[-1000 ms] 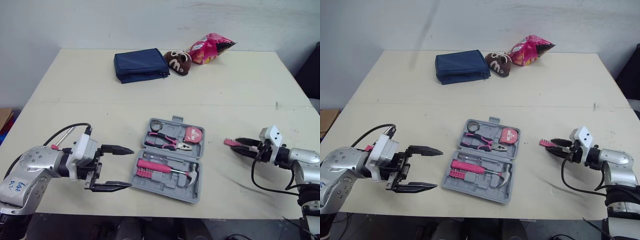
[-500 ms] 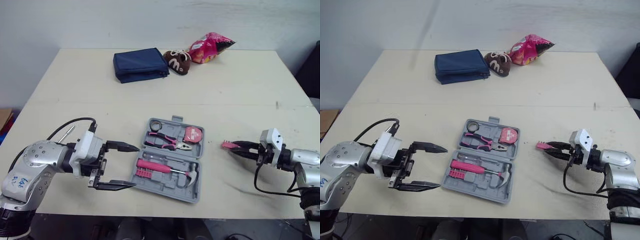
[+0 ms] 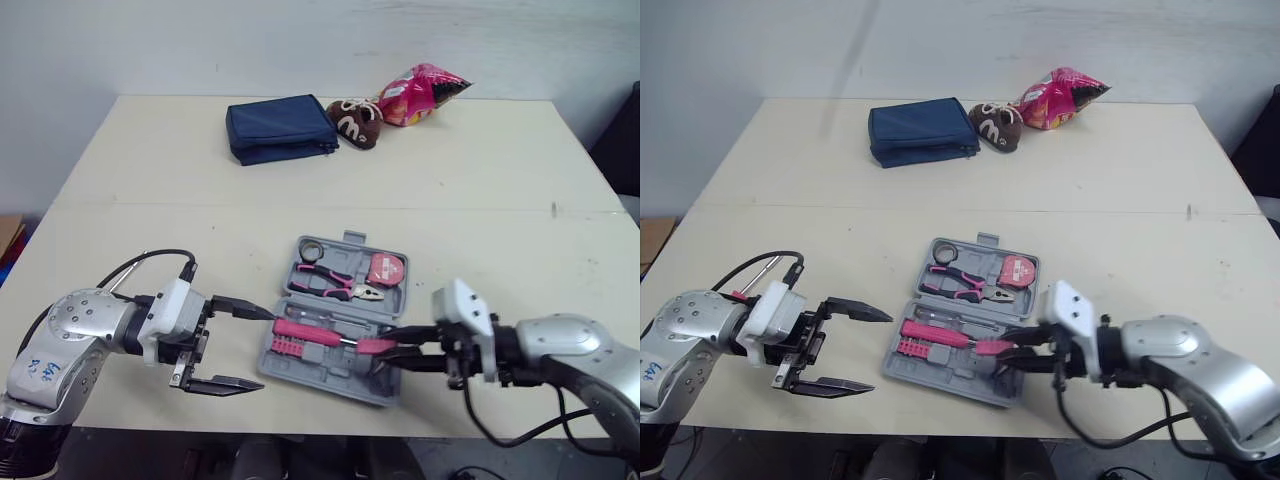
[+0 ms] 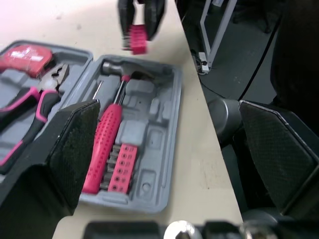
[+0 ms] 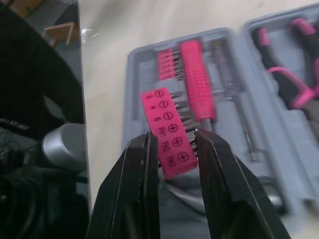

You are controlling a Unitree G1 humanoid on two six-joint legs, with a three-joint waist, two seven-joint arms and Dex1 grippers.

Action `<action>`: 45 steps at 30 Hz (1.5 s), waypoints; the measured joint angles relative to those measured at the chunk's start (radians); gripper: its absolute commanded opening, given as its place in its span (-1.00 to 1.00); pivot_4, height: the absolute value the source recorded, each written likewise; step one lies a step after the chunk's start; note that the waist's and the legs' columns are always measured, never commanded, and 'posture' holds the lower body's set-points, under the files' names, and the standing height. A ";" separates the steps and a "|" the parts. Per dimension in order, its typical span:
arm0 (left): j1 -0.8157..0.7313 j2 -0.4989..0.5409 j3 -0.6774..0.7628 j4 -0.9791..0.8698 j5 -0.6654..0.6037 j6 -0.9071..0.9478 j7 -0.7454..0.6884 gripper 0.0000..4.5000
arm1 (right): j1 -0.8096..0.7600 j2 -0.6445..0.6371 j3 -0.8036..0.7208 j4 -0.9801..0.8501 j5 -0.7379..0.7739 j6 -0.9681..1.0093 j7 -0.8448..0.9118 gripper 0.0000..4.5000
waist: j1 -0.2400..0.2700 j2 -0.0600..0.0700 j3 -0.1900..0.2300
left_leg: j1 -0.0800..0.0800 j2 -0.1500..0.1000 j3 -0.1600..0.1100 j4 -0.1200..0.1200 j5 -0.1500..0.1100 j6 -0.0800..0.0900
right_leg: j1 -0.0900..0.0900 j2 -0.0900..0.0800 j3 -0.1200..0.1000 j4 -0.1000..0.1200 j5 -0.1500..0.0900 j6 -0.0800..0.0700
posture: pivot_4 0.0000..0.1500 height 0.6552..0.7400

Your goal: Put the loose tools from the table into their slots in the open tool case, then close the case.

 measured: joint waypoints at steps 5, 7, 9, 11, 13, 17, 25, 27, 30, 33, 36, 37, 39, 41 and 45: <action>0.076 0.003 0.053 -0.008 -0.001 0.007 0.024 1.00 | -0.066 0.070 0.092 -0.020 -0.003 0.116 -0.137 -0.68 | 0.000 -0.002 0.001 | -0.001 0.000 0.000 0.000 0.000 0.001 | -0.001 0.000 -0.001 0.000 0.000 0.000 | 1.00 1.00; 0.099 0.015 0.075 -0.014 -0.003 0.009 0.022 1.00 | -0.090 0.089 0.123 -0.020 -0.005 0.155 -0.178 -0.68 | -0.001 -0.002 0.001 | -0.001 0.000 0.000 0.000 0.000 0.001 | -0.001 -0.001 -0.001 0.000 0.000 0.000 | 1.00 1.00; 0.118 0.024 0.092 -0.024 -0.006 0.016 0.017 1.00 | -0.100 0.107 0.145 -0.020 -0.007 0.188 -0.212 -0.68 | 0.000 -0.002 0.001 | -0.002 0.000 -0.001 0.000 0.000 0.001 | -0.001 -0.001 -0.001 0.000 0.000 0.000 | 1.00 1.00; 0.131 0.037 0.104 -0.040 -0.014 0.019 0.013 1.00 | -0.112 0.114 0.171 -0.020 -0.009 0.213 -0.233 -0.68 | 0.000 -0.002 0.001 | -0.003 0.000 -0.001 0.000 0.000 0.001 | -0.002 -0.001 -0.001 0.000 0.000 0.000 | 1.00 1.00; 0.141 0.041 0.114 -0.043 -0.016 0.021 0.013 1.00 | -0.120 0.118 0.187 -0.020 -0.014 0.230 -0.251 -0.68 | 0.000 -0.002 0.001 | -0.003 -0.001 -0.001 0.000 -0.001 0.001 | -0.003 -0.001 -0.001 0.000 0.000 0.000 | 1.00 1.00; 0.149 0.042 0.122 -0.045 -0.016 0.026 0.013 1.00 | -0.138 0.123 0.216 -0.020 -0.027 0.252 -0.276 -0.68 | -0.002 -0.002 0.001 | -0.007 0.000 0.000 0.000 0.000 0.002 | -0.007 -0.001 -0.001 0.001 0.000 0.000 | 1.00 1.00; 0.158 0.043 0.133 -0.045 -0.016 0.027 0.012 1.00 | -0.166 0.136 0.245 -0.016 -0.053 0.281 -0.304 -0.68 | -0.003 -0.003 0.000 | -0.013 -0.001 0.000 0.002 0.001 0.003 | -0.015 -0.001 -0.001 0.005 0.000 0.000 | 1.00 1.00; 0.160 0.043 0.134 -0.044 -0.016 0.026 0.007 1.00 | -0.167 0.149 0.251 -0.013 -0.060 0.281 -0.307 -0.68 | -0.003 -0.003 0.000 | -0.013 -0.001 0.000 0.002 0.001 0.003 | -0.015 -0.001 -0.001 0.005 0.000 0.000 | 1.00 1.00; 0.163 0.043 0.140 -0.043 -0.016 0.026 0.000 1.00 | -0.171 0.164 0.259 -0.010 -0.070 0.285 -0.309 -0.68 | -0.004 -0.003 0.000 | -0.013 -0.001 0.000 0.002 0.002 0.002 | -0.015 -0.001 -0.001 0.005 0.000 0.000 | 1.00 1.00; 0.167 0.044 0.142 -0.043 -0.016 0.024 -0.004 1.00 | -0.188 0.192 0.280 -0.003 -0.082 0.296 -0.320 -0.68 | -0.009 -0.004 0.000 | -0.013 -0.001 0.000 0.001 0.002 0.002 | -0.015 -0.001 -0.001 0.006 0.000 0.000 | 1.00 1.00; 0.178 0.044 0.143 -0.043 -0.015 0.018 -0.005 1.00 | -0.199 0.207 0.295 -0.002 -0.094 0.303 -0.330 -0.68 | -0.015 -0.004 0.000 | -0.012 -0.001 -0.001 0.001 0.002 0.003 | -0.015 -0.001 -0.001 0.007 0.000 -0.001 | 1.00 1.00; 0.181 0.044 0.142 -0.043 -0.015 0.017 -0.005 1.00 | -0.202 0.208 0.299 -0.002 -0.097 0.305 -0.333 -0.68 | -0.017 -0.004 -0.001 | -0.012 -0.001 -0.001 0.001 0.002 0.003 | -0.015 -0.001 -0.001 0.007 0.000 -0.001 | 1.00 1.00; 0.182 0.044 0.143 -0.043 -0.015 0.014 -0.005 1.00 | -0.207 0.210 0.308 -0.002 -0.103 0.307 -0.338 -0.68 | -0.022 -0.005 -0.001 | -0.012 -0.001 -0.001 0.001 0.002 0.003 | -0.015 -0.001 -0.001 0.007 0.000 -0.001 | 1.00 1.00; 0.186 0.043 0.143 -0.043 -0.014 0.005 -0.005 1.00 | -0.207 0.215 0.312 -0.004 -0.110 0.311 -0.343 -0.68 | -0.026 -0.005 -0.001 | -0.012 -0.001 -0.001 0.001 0.002 0.003 | -0.015 -0.001 -0.001 0.007 0.000 -0.001 | 1.00 1.00; 0.197 0.043 0.143 -0.043 -0.014 -0.008 -0.005 1.00 | -0.217 0.218 0.312 -0.019 -0.109 0.344 -0.350 -0.68 | -0.026 -0.005 -0.001 | -0.012 -0.001 -0.001 0.001 0.002 0.003 | -0.015 -0.001 -0.001 0.007 0.000 -0.001 | 1.00 1.00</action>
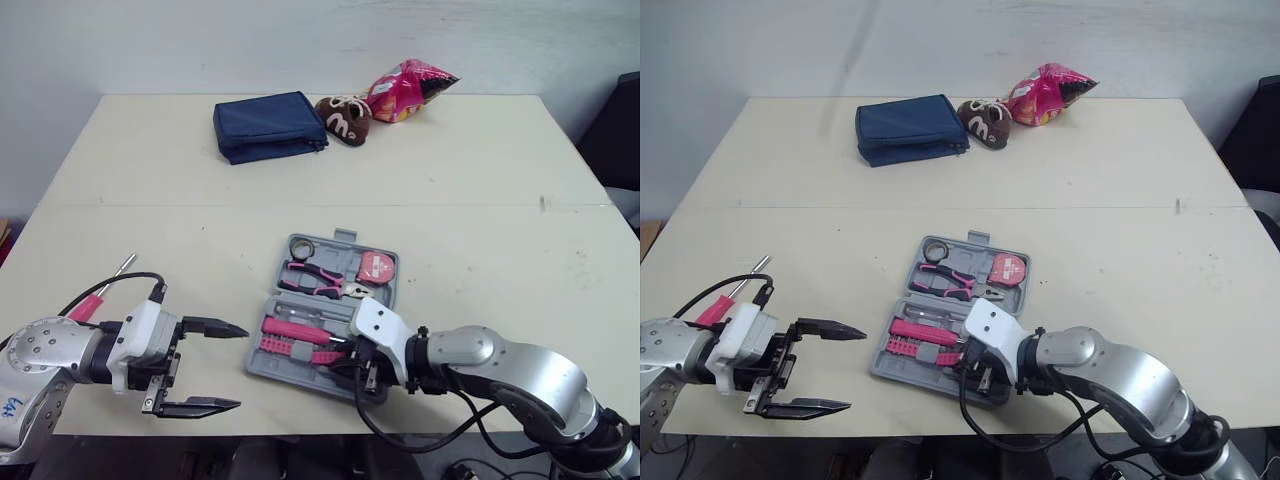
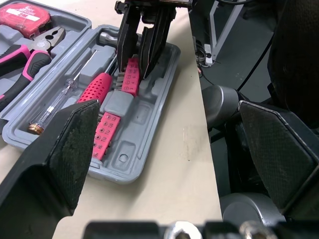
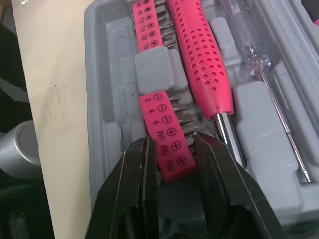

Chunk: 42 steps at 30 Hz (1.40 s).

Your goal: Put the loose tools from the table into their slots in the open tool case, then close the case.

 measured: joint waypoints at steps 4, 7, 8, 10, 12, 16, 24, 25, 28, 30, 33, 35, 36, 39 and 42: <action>0.020 0.000 0.011 0.000 0.000 -0.012 -0.001 1.00 | -0.017 -0.001 -0.004 -0.017 0.003 0.046 -0.004 -0.68 | 0.001 0.000 0.000 | 0.000 0.000 0.000 0.000 0.000 0.000 | 0.000 -0.001 0.000 -0.001 0.000 0.000 | 1.00 1.00; 0.025 0.000 0.019 0.001 0.000 -0.021 -0.002 1.00 | -0.030 -0.002 -0.004 -0.026 0.003 0.071 -0.006 -0.68 | 0.003 -0.001 0.000 | 0.000 -0.001 0.000 0.000 0.000 0.001 | 0.000 -0.001 0.000 -0.001 0.000 0.000 | 1.00 1.00; 0.025 0.000 0.020 0.001 0.000 -0.023 -0.002 1.00 | -0.032 -0.002 -0.004 -0.027 0.003 0.076 -0.007 -0.68 | 0.003 -0.001 0.000 | 0.000 -0.001 0.000 0.000 0.000 0.001 | 0.000 -0.001 0.000 -0.001 0.000 0.000 | 1.00 1.00; 0.026 0.000 0.021 0.002 0.001 -0.029 -0.002 1.00 | -0.043 -0.002 0.004 -0.036 0.000 0.090 -0.012 -0.68 | 0.002 -0.001 0.000 | 0.000 -0.001 0.000 0.000 0.000 0.001 | 0.000 -0.001 0.000 -0.001 0.000 0.000 | 1.00 1.00; 0.026 0.000 0.021 0.004 0.001 -0.033 -0.002 1.00 | -0.053 -0.005 0.015 -0.040 -0.004 0.091 -0.019 -0.68 | 0.002 -0.001 0.000 | 0.000 -0.001 0.000 0.000 0.000 0.001 | 0.000 -0.001 0.000 -0.001 0.000 0.000 | 1.00 1.00; 0.030 -0.003 0.021 0.005 0.001 -0.035 -0.002 1.00 | -0.054 0.011 0.016 -0.038 -0.016 0.101 -0.045 -0.68 | 0.001 -0.001 0.000 | 0.000 -0.001 0.000 0.000 0.000 0.001 | 0.000 -0.001 0.000 -0.001 0.000 0.000 | 1.00 1.00; 0.030 -0.003 0.021 0.005 0.001 -0.036 -0.001 1.00 | -0.030 0.066 0.017 -0.038 -0.036 0.109 -0.087 -0.68 | -0.002 -0.001 -0.001 | 0.000 0.000 0.000 0.000 0.000 0.001 | 0.000 -0.001 0.000 0.000 0.000 0.000 | 1.00 1.00; 0.029 -0.003 0.021 0.005 0.001 -0.036 -0.001 1.00 | -0.030 0.068 0.016 -0.038 -0.037 0.109 -0.087 -0.68 | -0.002 -0.001 -0.001 | 0.000 0.000 0.000 0.000 0.000 0.001 | 0.000 -0.001 0.000 0.000 0.000 0.000 | 1.00 1.00; 0.028 -0.003 0.020 0.007 0.002 -0.036 0.000 1.00 | -0.025 0.078 0.014 -0.035 -0.036 0.109 -0.085 -0.68 | -0.003 -0.001 -0.001 | 0.000 0.000 0.000 0.000 0.000 0.001 | 0.000 -0.001 0.000 0.000 0.000 0.000 | 1.00 1.00; 0.025 -0.003 0.020 0.008 0.002 -0.036 0.000 1.00 | -0.024 0.080 0.012 -0.034 -0.036 0.109 -0.083 -0.68 | -0.003 -0.001 -0.001 | 0.000 0.000 0.000 -0.001 0.000 0.001 | 0.000 -0.001 0.000 0.000 0.000 0.000 | 1.00 1.00; 0.021 -0.006 0.016 0.012 0.004 -0.036 0.000 1.00 | -0.019 0.080 0.010 -0.031 -0.038 0.099 -0.078 -0.46 | -0.003 -0.001 -0.001 | 0.000 0.000 0.000 -0.001 0.000 0.001 | 0.000 -0.001 0.000 0.000 0.000 0.000 | 1.00 1.00; 0.017 -0.009 0.008 0.013 0.006 -0.036 0.001 1.00 | -0.013 0.078 0.009 -0.029 -0.041 0.085 -0.076 -0.08 | -0.003 -0.002 -0.001 | 0.000 0.000 0.000 -0.001 0.000 0.001 | 0.000 -0.001 0.000 0.000 0.000 0.000 | 1.00 1.00; 0.016 -0.011 0.003 0.014 0.007 -0.037 0.001 1.00 | -0.004 0.078 0.006 -0.029 -0.038 0.073 -0.068 0.13 | -0.003 -0.002 -0.001 | 0.000 0.000 0.000 -0.001 0.000 0.001 | 0.000 -0.001 0.000 0.000 0.000 0.000 | 1.00 1.00; 0.010 -0.012 -0.002 0.024 0.009 -0.040 0.006 1.00 | 0.028 0.074 -0.013 -0.030 -0.011 0.033 -0.024 0.58 | 0.000 -0.002 -0.001 | 0.000 -0.001 0.000 0.000 0.000 0.001 | 0.000 -0.001 0.000 0.000 0.000 0.000 | 1.00 1.00; 0.009 -0.012 -0.003 0.043 0.015 -0.042 0.008 1.00 | 0.047 -0.003 -0.092 -0.025 0.021 -0.017 0.063 0.58 | 0.001 -0.002 -0.001 | -0.001 -0.001 0.000 0.000 -0.001 0.002 | 0.000 -0.001 0.000 0.000 0.000 0.000 | 1.00 1.00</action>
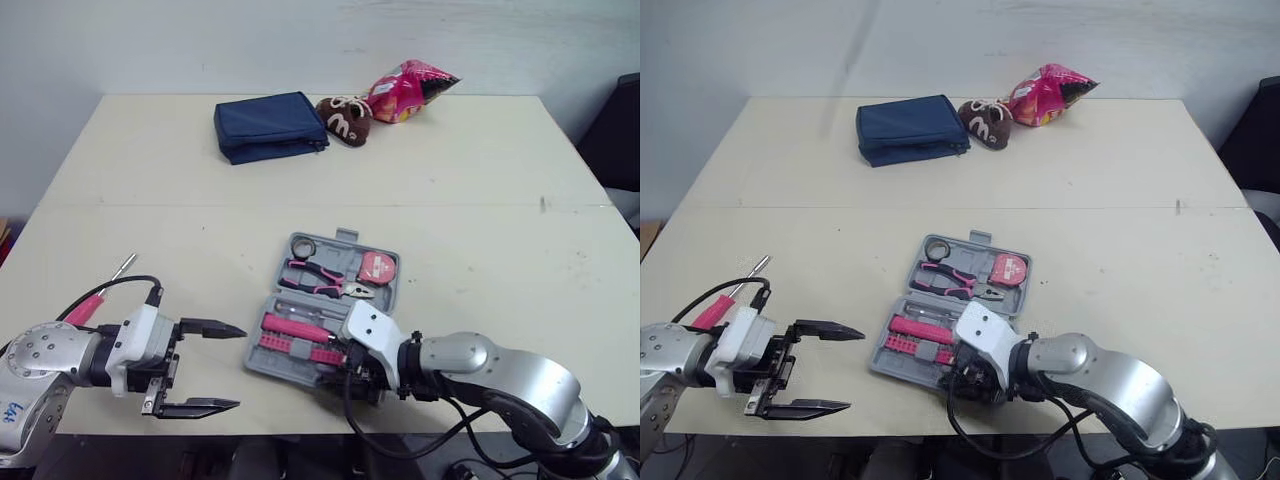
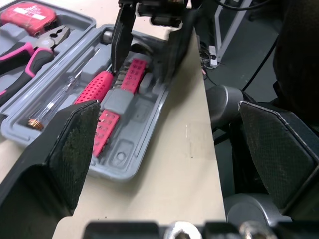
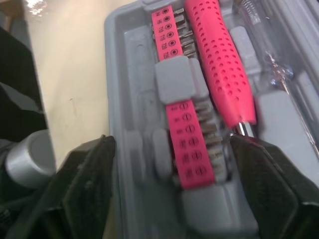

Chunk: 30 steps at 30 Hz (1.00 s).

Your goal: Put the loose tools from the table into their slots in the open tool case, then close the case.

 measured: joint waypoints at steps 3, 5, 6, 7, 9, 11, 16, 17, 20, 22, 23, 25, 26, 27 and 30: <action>-0.001 -0.001 -0.002 0.004 0.006 -0.002 0.000 1.00 | 0.033 -0.082 -0.088 0.003 0.010 -0.098 0.093 0.58 | 0.002 0.000 0.000 | 0.000 0.000 -0.001 -0.001 0.000 0.000 | 0.000 0.000 -0.001 -0.001 0.000 0.000 | 1.00 1.00; -0.005 -0.007 -0.004 0.004 0.008 -0.007 0.001 1.00 | 0.075 -0.115 -0.100 0.014 -0.005 -0.181 0.141 0.58 | 0.003 -0.001 0.000 | 0.000 0.000 -0.001 -0.002 0.000 0.000 | 0.000 0.001 -0.001 -0.002 0.000 0.000 | 1.00 1.00; -0.012 -0.014 -0.009 0.005 0.010 -0.010 0.003 1.00 | 0.105 -0.123 -0.106 0.025 -0.019 -0.242 0.167 0.58 | 0.004 -0.001 0.000 | 0.000 0.000 0.000 -0.001 0.000 0.000 | 0.000 0.001 -0.001 -0.002 0.000 0.000 | 1.00 1.00; -0.017 -0.022 -0.011 0.006 0.012 -0.010 0.005 1.00 | 0.132 -0.106 -0.122 0.040 -0.033 -0.310 0.187 0.47 | 0.004 -0.001 0.001 | 0.000 0.000 0.000 -0.001 0.000 0.000 | 0.001 0.001 -0.001 -0.002 0.000 0.000 | 1.00 1.00; -0.026 -0.026 -0.020 0.006 0.017 -0.011 0.011 1.00 | 0.158 -0.070 -0.138 0.067 -0.042 -0.420 0.226 0.23 | -0.001 -0.002 0.001 | 0.000 0.000 0.001 0.000 0.000 0.000 | 0.001 0.001 0.000 0.000 0.000 0.000 | 1.00 1.00; -0.030 -0.028 -0.030 0.007 0.022 -0.012 0.011 1.00 | 0.171 -0.058 -0.131 0.095 -0.065 -0.532 0.280 -0.21 | -0.001 -0.002 0.001 | 0.001 0.000 0.000 0.000 0.000 0.000 | 0.001 0.001 0.000 0.000 0.000 0.000 | 1.00 1.00; -0.057 -0.038 -0.051 0.027 0.028 -0.012 0.012 1.00 | 0.180 -0.018 -0.059 0.197 -0.178 -0.722 0.336 -0.96 | 0.002 -0.003 0.002 | 0.000 0.000 0.000 0.000 0.001 -0.002 | 0.000 0.001 -0.001 0.000 0.000 0.000 | 1.00 1.00; -0.062 -0.038 -0.053 0.031 0.028 -0.012 0.012 1.00 | 0.188 -0.005 -0.042 0.214 -0.191 -0.743 0.338 -0.96 | 0.002 -0.003 0.002 | 0.000 0.000 0.000 0.000 0.001 -0.002 | 0.000 0.001 0.000 0.000 0.000 0.000 | 1.00 1.00; -0.062 -0.038 -0.053 0.032 0.029 -0.012 0.014 1.00 | 0.218 -0.011 0.002 0.249 -0.263 -0.812 0.349 -0.96 | 0.002 -0.003 0.002 | 0.000 0.000 0.000 0.000 0.001 -0.002 | 0.001 0.001 0.000 0.000 0.000 0.000 | 1.00 1.00; -0.062 -0.038 -0.053 0.031 0.029 -0.012 0.016 1.00 | 0.229 -0.010 0.031 0.281 -0.310 -0.848 0.349 -0.96 | 0.002 -0.004 0.002 | 0.000 0.000 0.001 0.001 0.002 -0.003 | 0.001 0.001 0.000 0.000 0.000 0.000 | 1.00 1.00; -0.060 -0.038 -0.053 0.031 0.029 -0.012 0.018 1.00 | 0.231 -0.007 0.034 0.292 -0.323 -0.861 0.348 -0.96 | 0.002 -0.004 0.002 | 0.001 0.000 0.001 0.001 0.002 -0.003 | 0.001 0.001 0.000 0.000 0.000 0.000 | 1.00 1.00; -0.054 -0.038 -0.053 0.031 0.029 -0.012 0.021 1.00 | 0.231 -0.007 0.039 0.305 -0.354 -0.881 0.347 -0.96 | 0.002 -0.004 0.002 | 0.001 0.000 0.000 0.001 0.002 -0.004 | 0.000 0.001 0.000 0.001 0.000 0.000 | 1.00 1.00; -0.052 -0.038 -0.053 0.031 0.029 -0.011 0.021 1.00 | 0.231 -0.007 0.042 0.309 -0.366 -0.893 0.348 -0.96 | 0.002 -0.004 0.002 | 0.001 0.000 0.000 0.001 0.002 -0.004 | 0.000 0.001 0.000 0.001 0.000 0.000 | 1.00 1.00; -0.050 -0.038 -0.053 0.030 0.029 -0.011 0.022 1.00 | 0.232 -0.009 0.047 0.314 -0.378 -0.908 0.353 -0.96 | 0.002 -0.004 0.002 | 0.001 0.000 0.000 0.001 0.002 -0.004 | 0.001 0.001 0.000 0.001 0.000 0.000 | 1.00 1.00; -0.049 -0.038 -0.053 0.027 0.029 -0.010 0.031 1.00 | 0.248 -0.010 0.061 0.344 -0.411 -0.953 0.357 -0.96 | 0.004 -0.004 0.002 | 0.001 0.000 0.000 0.001 0.003 -0.005 | 0.001 0.001 0.000 0.001 0.000 0.000 | 1.00 1.00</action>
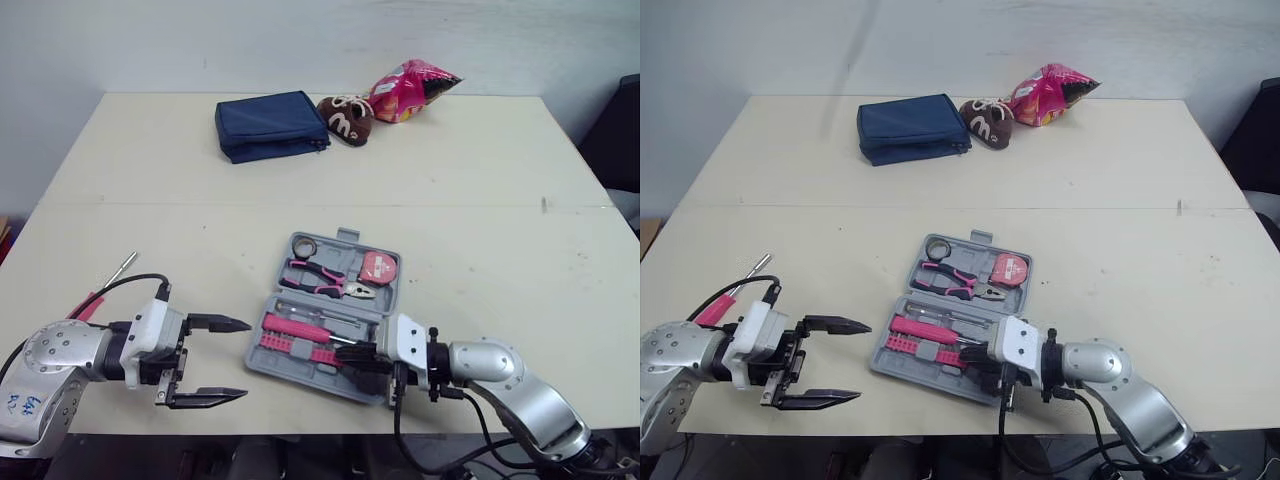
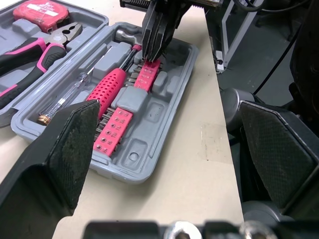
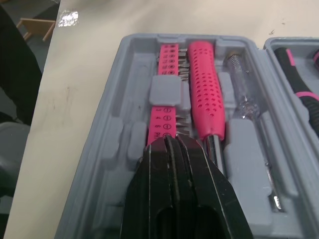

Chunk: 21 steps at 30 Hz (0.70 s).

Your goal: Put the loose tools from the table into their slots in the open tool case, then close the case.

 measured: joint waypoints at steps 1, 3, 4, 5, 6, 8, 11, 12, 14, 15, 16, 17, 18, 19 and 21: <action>0.000 0.000 0.000 0.000 0.000 0.001 0.003 1.00 | 0.001 0.000 0.003 0.003 -0.012 -0.017 0.001 -0.96 | 0.000 0.000 0.000 | 0.000 0.000 0.000 0.000 0.000 0.000 | 0.000 0.000 0.000 0.000 0.000 0.000 | 1.00 1.00; 0.000 0.000 0.000 -0.004 0.000 0.001 0.006 1.00 | 0.002 -0.001 0.008 0.012 -0.028 -0.039 0.004 -0.96 | -0.001 -0.001 0.000 | 0.001 0.000 0.000 0.000 0.000 0.000 | 0.000 0.000 0.000 0.000 0.000 0.000 | 1.00 1.00; 0.000 0.000 0.000 -0.005 0.000 0.001 0.007 1.00 | 0.002 -0.001 0.010 0.013 -0.034 -0.045 0.005 -0.96 | -0.001 -0.001 -0.001 | 0.001 0.000 0.000 0.000 0.000 0.000 | 0.001 0.000 0.000 0.000 0.000 0.000 | 1.00 1.00; 0.000 0.000 0.000 -0.007 0.000 0.001 0.009 1.00 | 0.000 -0.001 0.014 0.013 -0.049 -0.056 0.006 -0.96 | -0.001 -0.001 -0.001 | 0.001 0.000 0.000 0.000 0.000 0.000 | 0.001 0.000 0.000 0.000 0.000 0.000 | 1.00 1.00; 0.001 0.000 0.000 -0.007 0.000 0.001 0.010 1.00 | -0.002 -0.001 0.020 0.013 -0.056 -0.058 0.008 -0.96 | -0.001 -0.001 -0.001 | 0.001 0.000 0.000 0.000 0.000 0.000 | 0.001 0.000 0.000 0.000 0.000 0.000 | 1.00 1.00; 0.004 0.001 0.000 -0.009 0.000 0.001 0.011 1.00 | -0.009 -0.001 0.034 0.012 -0.067 -0.057 0.007 -0.96 | -0.003 -0.002 -0.001 | 0.001 0.000 0.000 0.000 0.000 0.000 | 0.001 0.000 0.000 0.000 0.000 0.000 | 1.00 1.00; 0.007 0.001 0.000 -0.009 0.002 0.001 0.013 1.00 | -0.031 0.008 0.050 0.008 -0.087 -0.048 -0.003 -0.96 | -0.003 -0.002 -0.001 | 0.002 0.001 0.000 0.000 0.000 -0.001 | 0.001 0.000 0.000 0.001 0.000 0.000 | 1.00 1.00; 0.007 0.001 0.000 -0.009 0.005 -0.001 0.016 1.00 | -0.039 0.008 0.052 0.006 -0.094 -0.045 -0.006 -0.96 | -0.003 -0.002 -0.001 | 0.002 0.000 0.000 0.000 0.000 -0.001 | 0.001 0.000 0.000 0.001 0.000 0.000 | 1.00 1.00; 0.006 0.000 0.000 -0.006 0.017 -0.010 0.026 1.00 | -0.037 0.008 0.045 -0.003 -0.095 -0.035 -0.007 -0.96 | 0.000 -0.002 -0.001 | 0.001 0.000 0.000 0.000 0.000 -0.001 | 0.001 0.000 0.000 0.001 0.000 0.000 | 1.00 1.00; 0.006 -0.001 0.001 -0.004 0.021 -0.013 0.032 1.00 | -0.034 0.008 0.041 -0.003 -0.093 -0.037 -0.007 -0.96 | 0.001 -0.002 -0.001 | 0.001 0.000 0.000 0.000 0.000 -0.001 | 0.001 0.000 0.000 0.001 0.000 0.000 | 1.00 1.00; 0.005 -0.006 0.005 0.000 0.023 -0.015 0.040 1.00 | -0.021 0.009 0.025 -0.003 -0.082 -0.049 -0.007 -0.96 | 0.002 -0.002 -0.001 | 0.001 0.000 0.000 0.000 0.000 0.000 | 0.001 0.000 0.000 0.001 0.000 0.000 | 1.00 1.00; 0.005 -0.009 0.010 0.006 0.023 -0.017 0.047 1.00 | -0.002 0.023 -0.002 -0.001 -0.053 -0.067 0.000 -0.96 | 0.004 -0.002 -0.001 | 0.001 0.000 0.000 0.000 0.000 0.000 | 0.001 0.000 0.000 0.001 0.000 0.000 | 1.00 1.00; 0.017 -0.013 0.033 0.021 0.023 -0.021 0.054 1.00 | 0.031 0.050 -0.068 -0.003 0.023 -0.109 0.015 -0.96 | 0.009 -0.002 -0.001 | 0.001 0.000 0.000 0.000 0.000 0.000 | 0.001 0.000 0.000 0.000 0.000 0.000 | 1.00 1.00; 0.023 -0.013 0.052 0.035 0.022 -0.023 0.056 1.00 | 0.051 0.077 -0.122 -0.014 0.090 -0.148 0.027 -0.96 | 0.010 -0.002 0.000 | 0.001 0.000 0.000 0.000 0.000 0.000 | 0.000 0.000 0.000 0.001 0.000 0.000 | 1.00 1.00; 0.031 -0.013 0.116 0.094 0.026 -0.047 0.062 1.00 | 0.103 0.051 -0.264 -0.053 0.205 -0.229 0.076 -0.84 | 0.015 -0.001 0.000 | 0.001 0.000 0.000 0.000 -0.002 0.004 | 0.001 0.000 0.000 0.001 0.000 0.000 | 1.00 1.00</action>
